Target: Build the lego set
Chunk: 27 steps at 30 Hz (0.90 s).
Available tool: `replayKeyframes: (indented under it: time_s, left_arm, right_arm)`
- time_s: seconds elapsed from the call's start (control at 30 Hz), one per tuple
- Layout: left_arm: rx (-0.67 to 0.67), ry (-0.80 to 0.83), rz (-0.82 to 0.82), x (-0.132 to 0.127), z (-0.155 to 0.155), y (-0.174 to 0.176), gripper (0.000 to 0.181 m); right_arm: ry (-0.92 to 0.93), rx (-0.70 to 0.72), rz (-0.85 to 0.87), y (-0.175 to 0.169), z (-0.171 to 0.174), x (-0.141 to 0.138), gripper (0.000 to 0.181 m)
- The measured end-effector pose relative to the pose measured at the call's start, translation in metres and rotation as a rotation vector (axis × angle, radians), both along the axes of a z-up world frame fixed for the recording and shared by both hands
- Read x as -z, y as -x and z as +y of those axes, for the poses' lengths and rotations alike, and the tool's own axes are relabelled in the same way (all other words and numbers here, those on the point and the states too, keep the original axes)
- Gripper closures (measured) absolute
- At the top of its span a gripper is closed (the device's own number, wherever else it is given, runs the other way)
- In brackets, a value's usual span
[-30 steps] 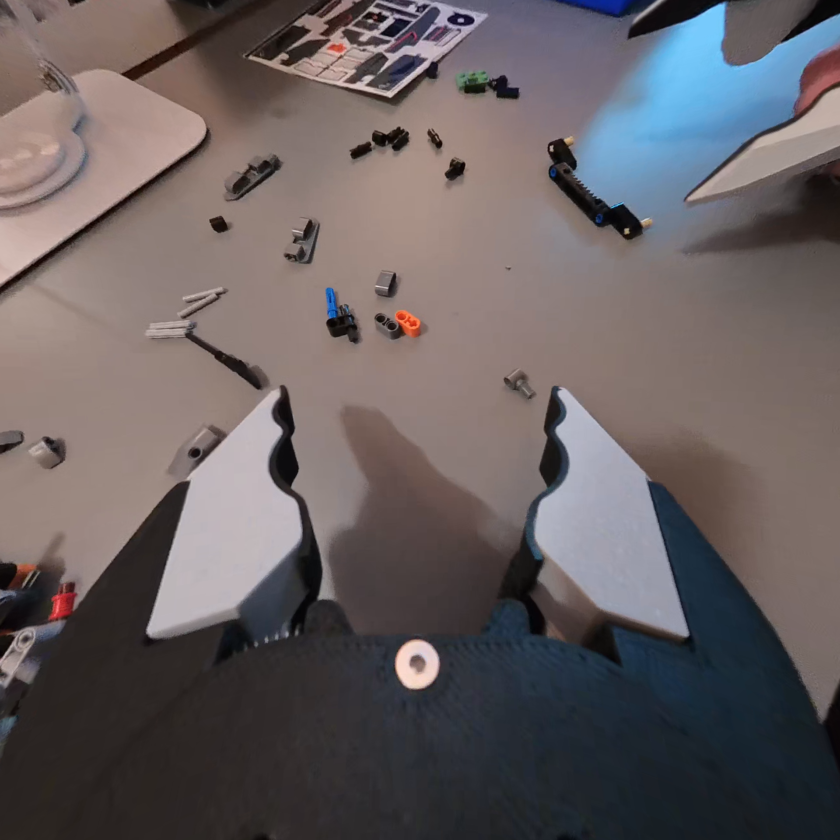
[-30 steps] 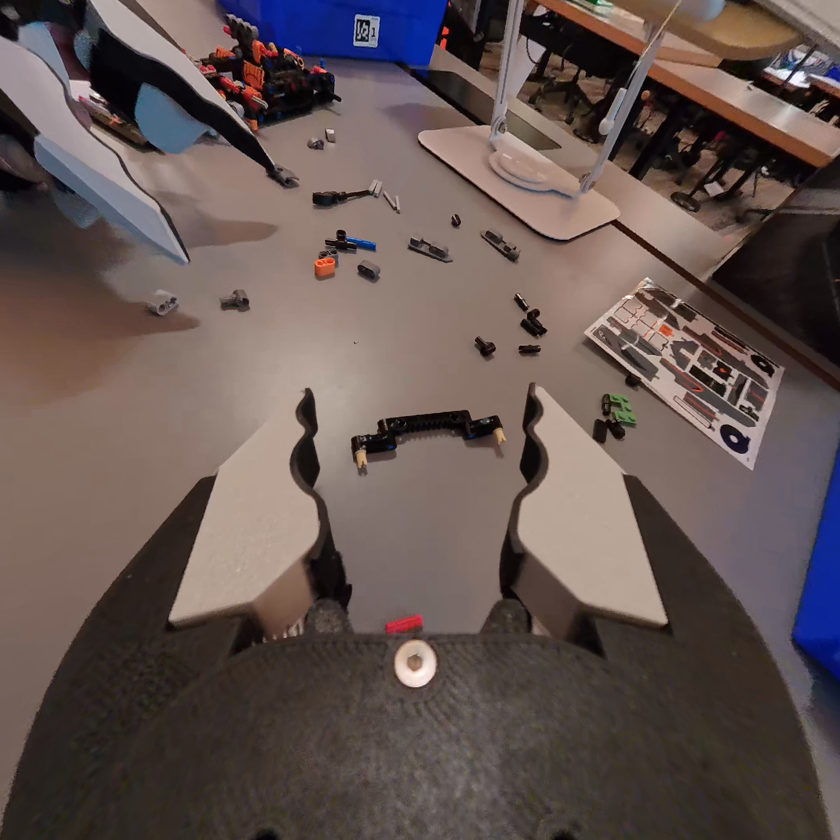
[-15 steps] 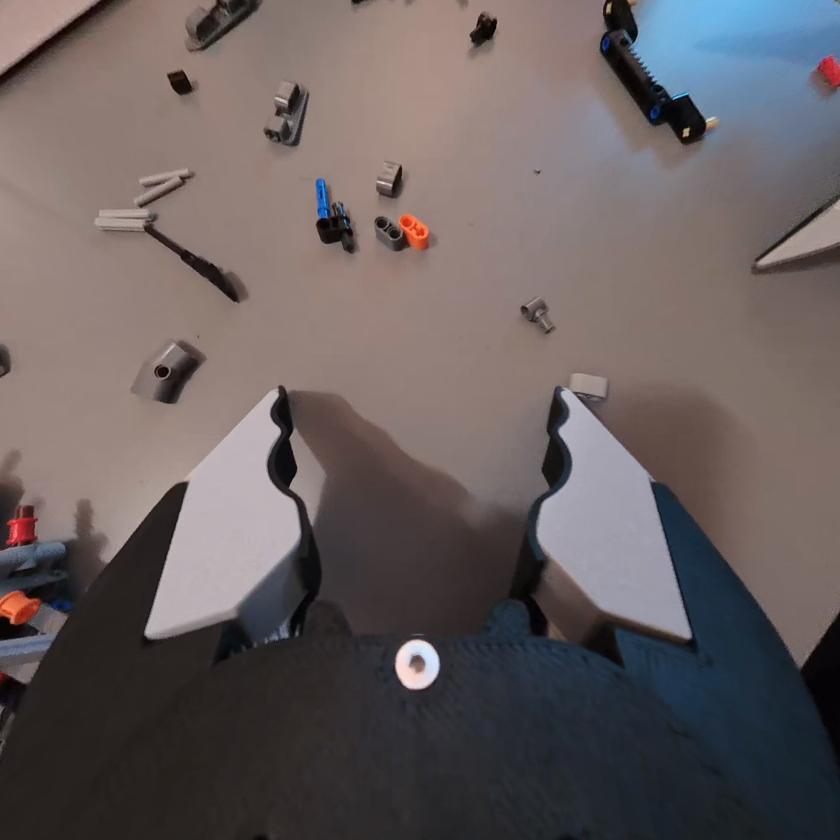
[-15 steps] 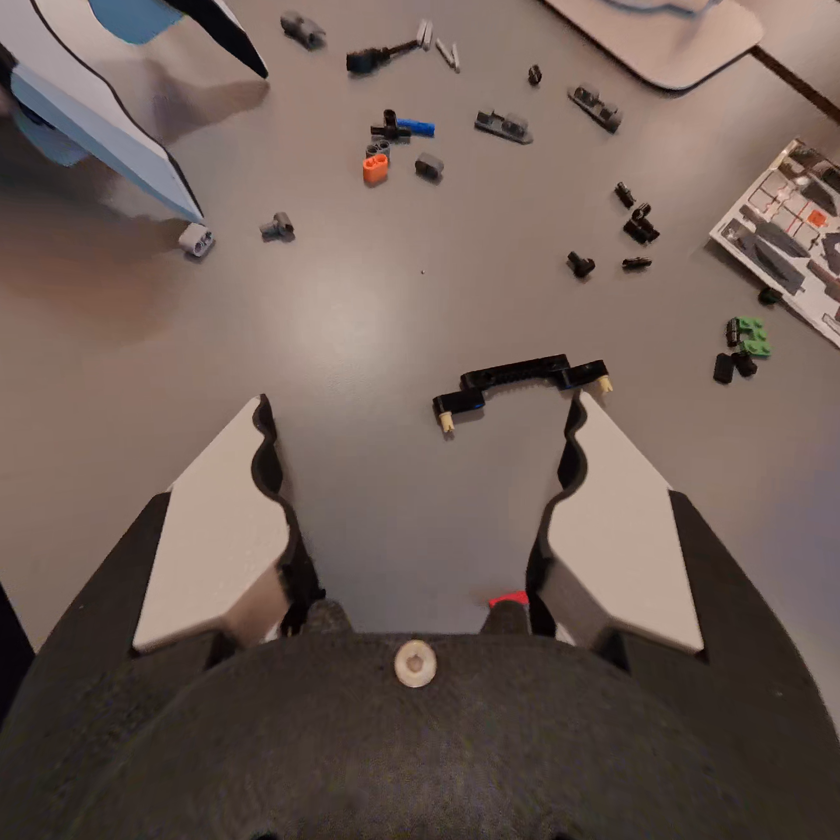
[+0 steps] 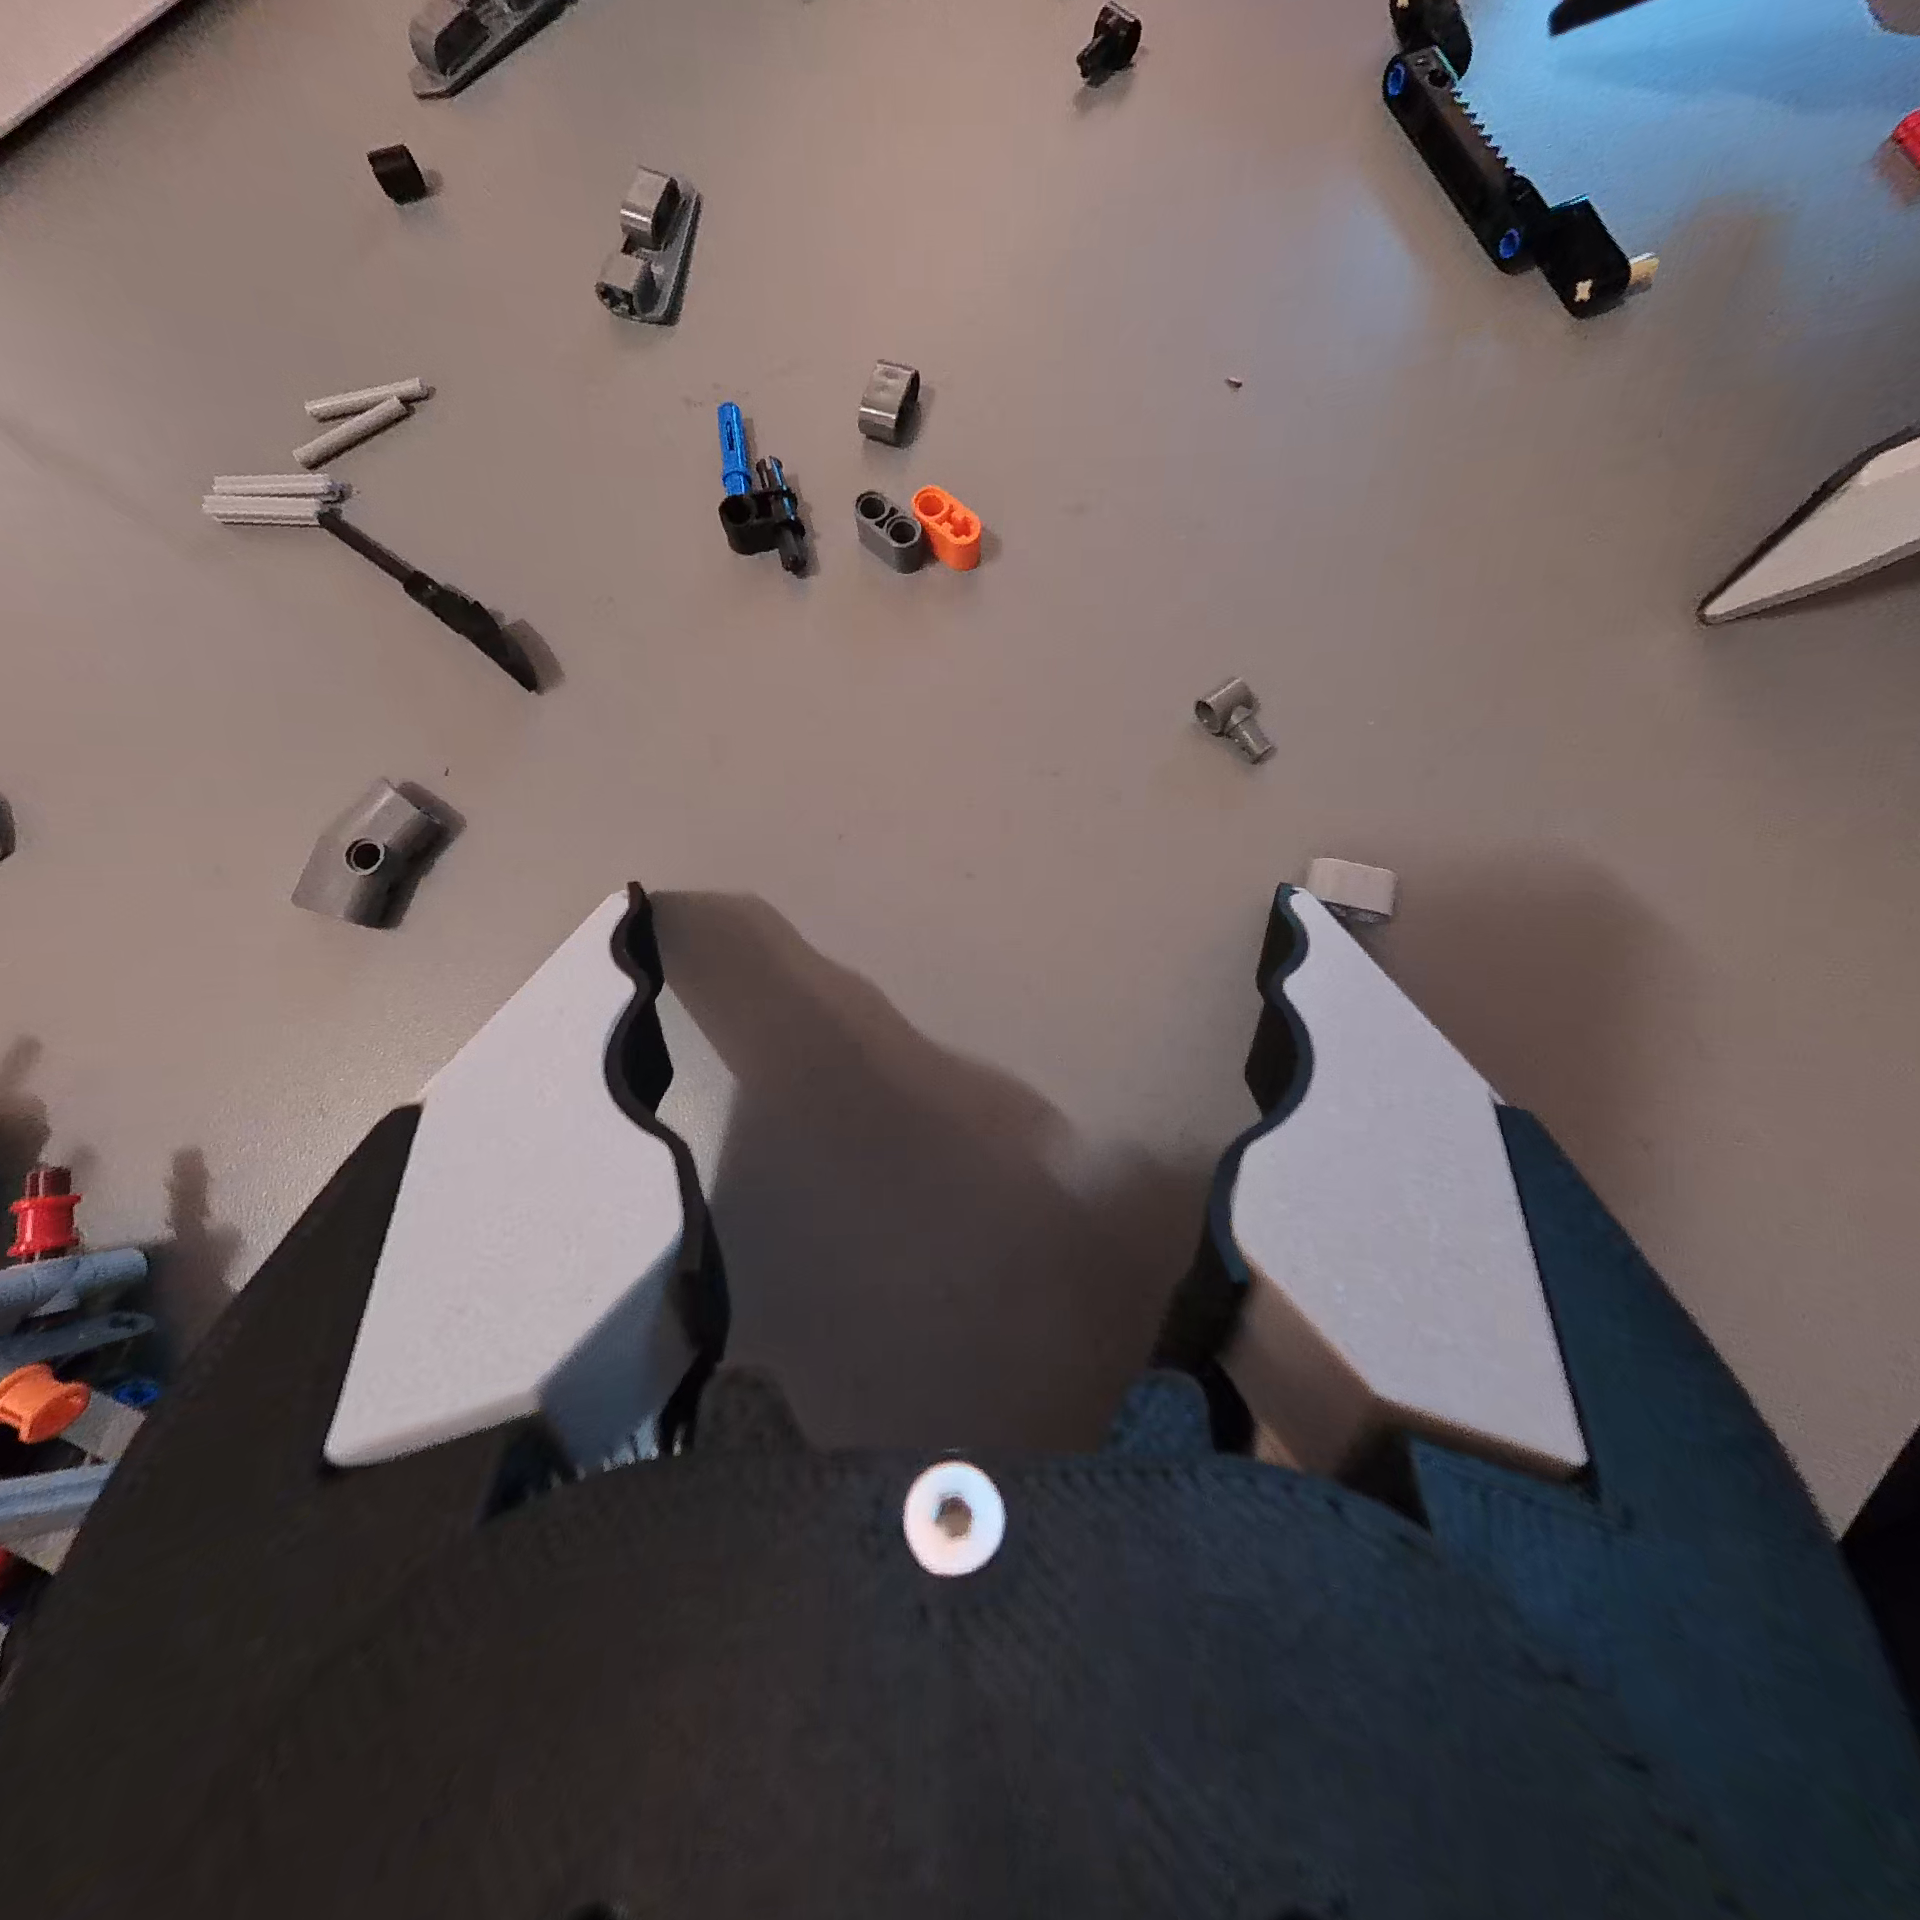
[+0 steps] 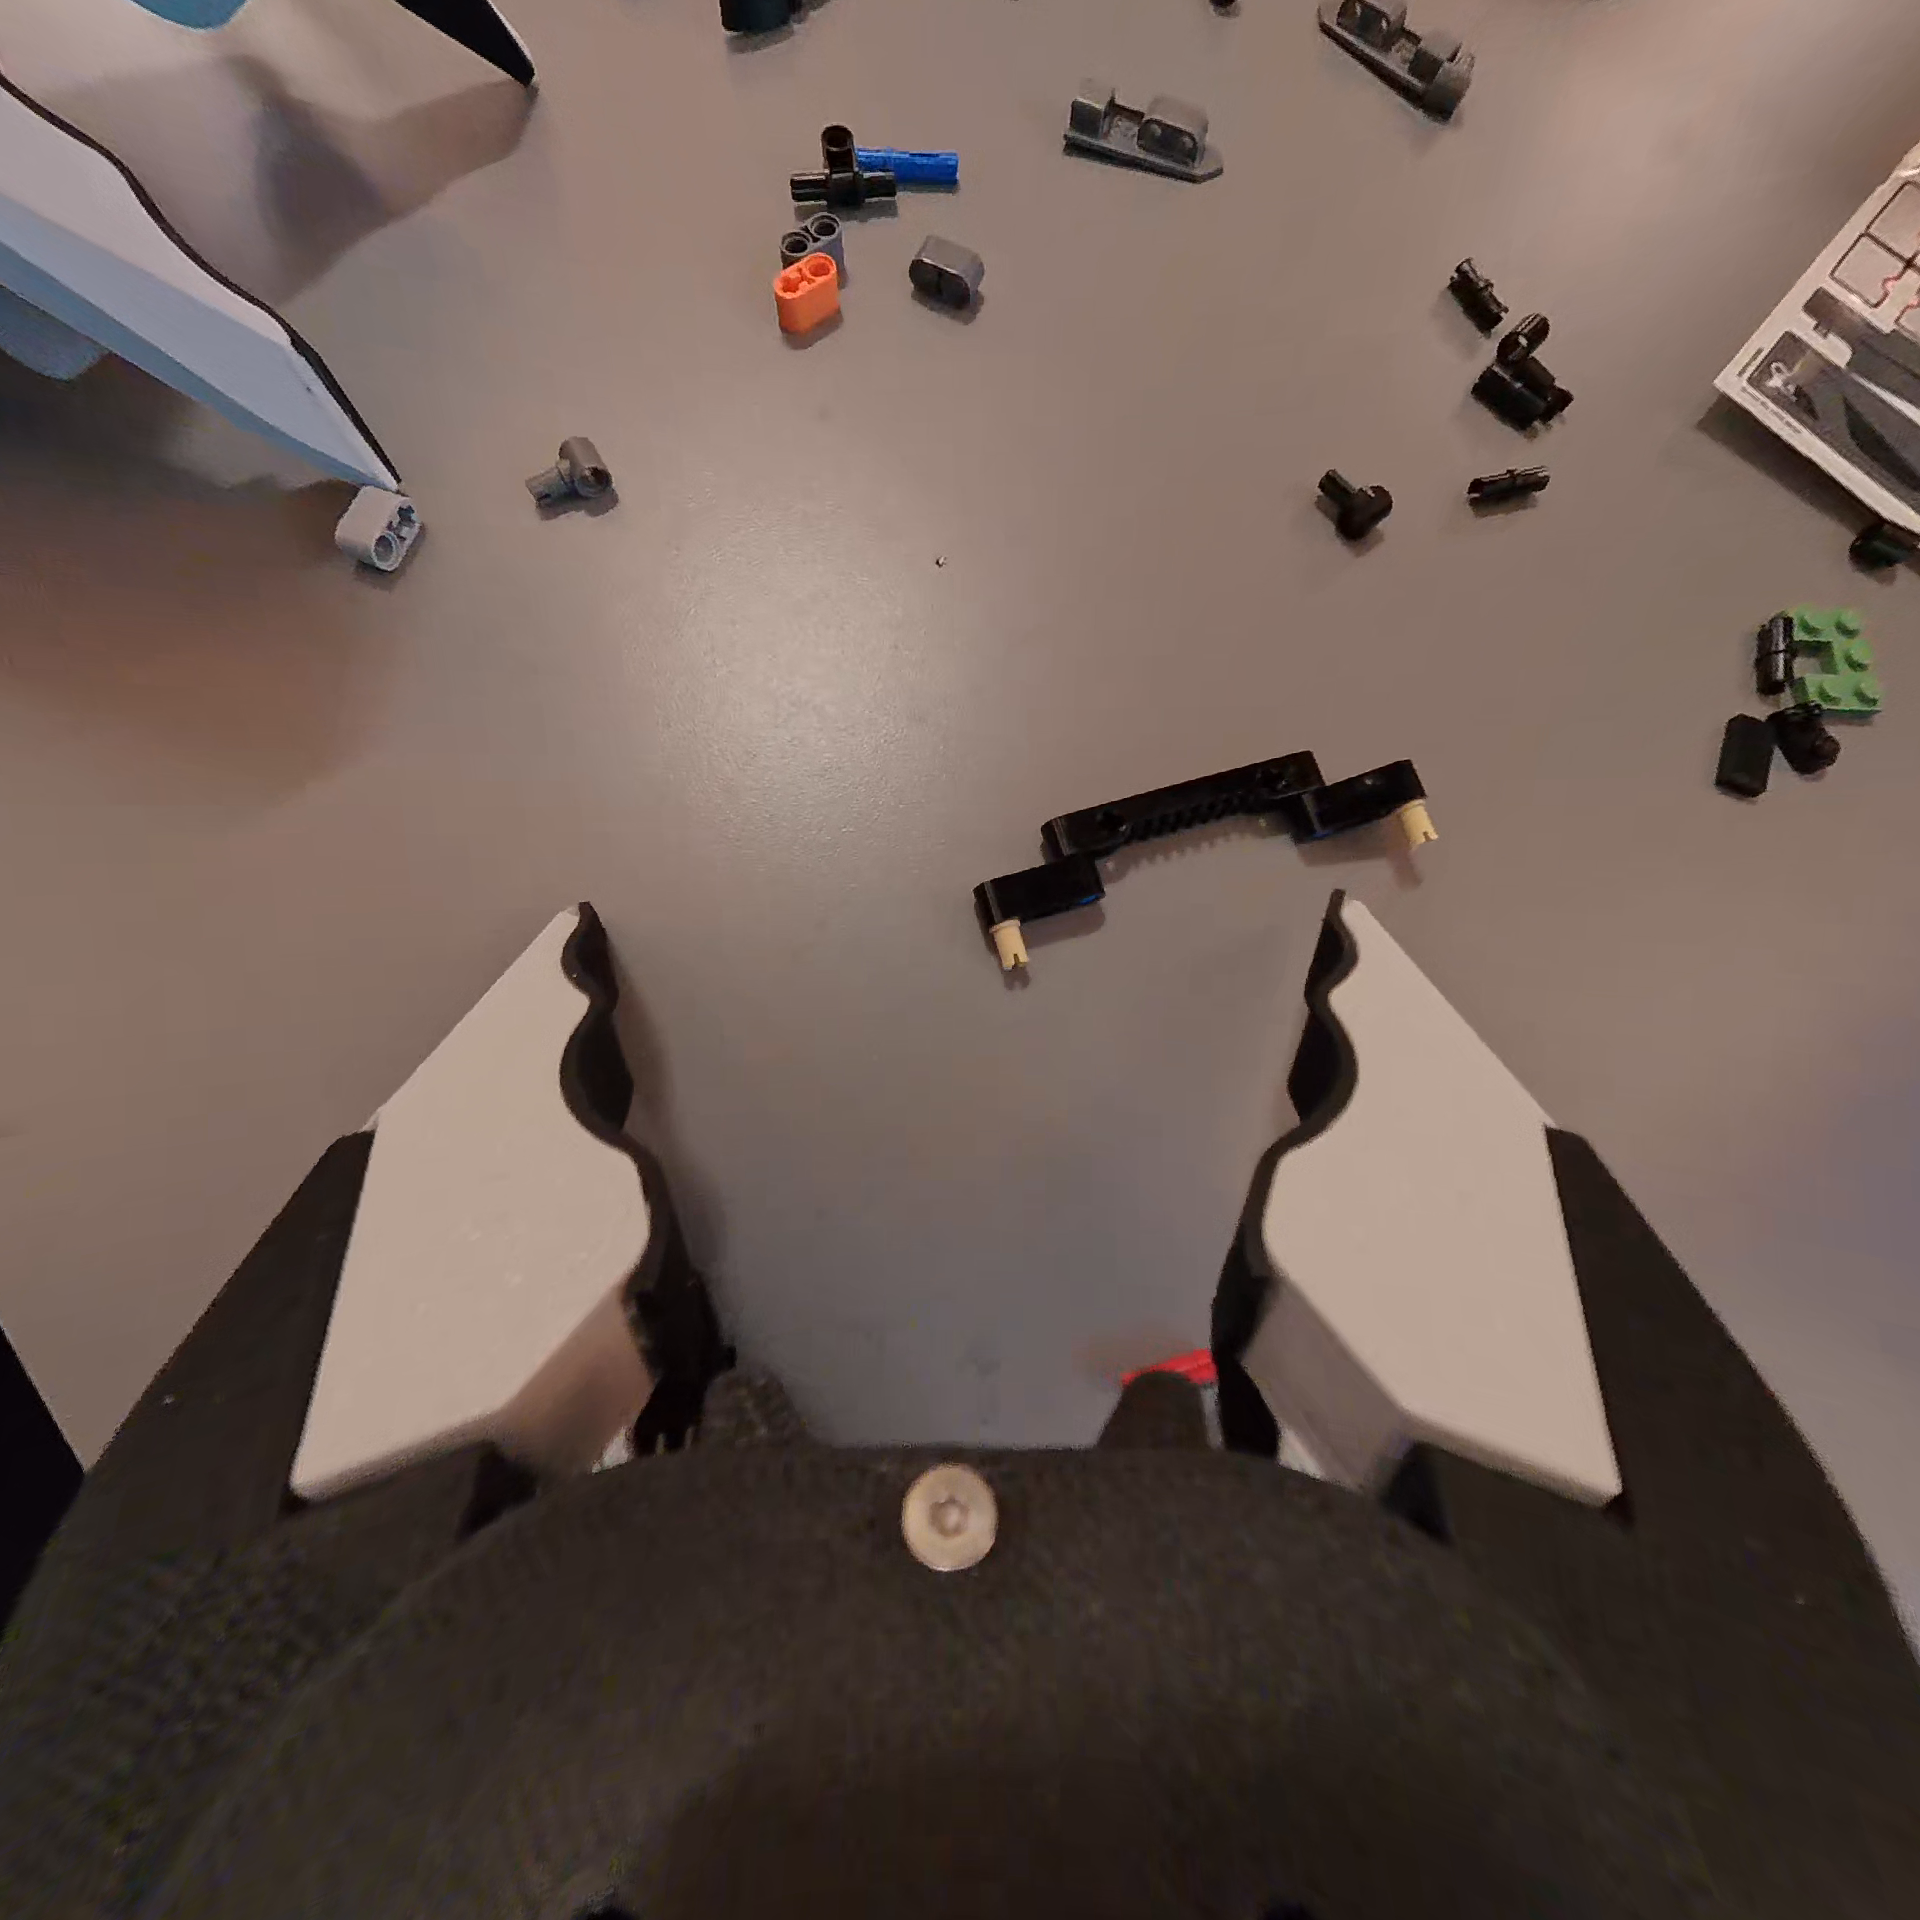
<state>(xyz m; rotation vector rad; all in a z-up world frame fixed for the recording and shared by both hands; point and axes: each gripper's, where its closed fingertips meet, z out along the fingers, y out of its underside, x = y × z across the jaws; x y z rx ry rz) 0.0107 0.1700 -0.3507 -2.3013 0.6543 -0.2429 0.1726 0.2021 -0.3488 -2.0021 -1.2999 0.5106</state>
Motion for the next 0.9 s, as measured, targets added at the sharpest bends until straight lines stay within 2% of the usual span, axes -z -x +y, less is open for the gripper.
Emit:
replayKeyframes:
  time_s: [0.23, 0.3, 0.37, 0.43, 0.6, 0.67, 0.9]
  left_arm:
    - [-0.016, -0.001, 0.001, 0.0, 0.0, 0.001, 0.068]
    - [-0.07, -0.009, 0.022, 0.0, 0.002, 0.008, 0.055]
    - [-0.097, -0.003, 0.024, 0.001, 0.003, 0.012, 0.049]
    - [-0.156, -0.002, 0.042, 0.003, 0.004, 0.02, 0.034]
    - [-0.167, -0.002, 0.04, 0.003, 0.0, 0.023, 0.035]
    - [-0.187, 0.044, 0.018, 0.007, 0.001, 0.025, 0.029]
    - [-0.2, 0.043, 0.017, 0.008, 0.002, 0.025, 0.027]
  right_arm:
    - [0.064, -0.007, -0.002, -0.001, -0.002, 0.004, 0.053]
    - [0.067, 0.002, -0.001, -0.002, 0.0, 0.004, 0.054]
    - [0.066, 0.009, 0.002, -0.002, 0.0, 0.004, 0.056]
    - [0.067, 0.018, 0.003, -0.003, 0.002, 0.003, 0.057]
    - [0.058, 0.071, 0.015, -0.007, 0.01, 0.001, 0.073]
    - [0.06, 0.08, 0.017, -0.008, 0.011, 0.001, 0.073]
    - [0.06, 0.082, 0.018, -0.007, 0.021, 0.001, 0.076]
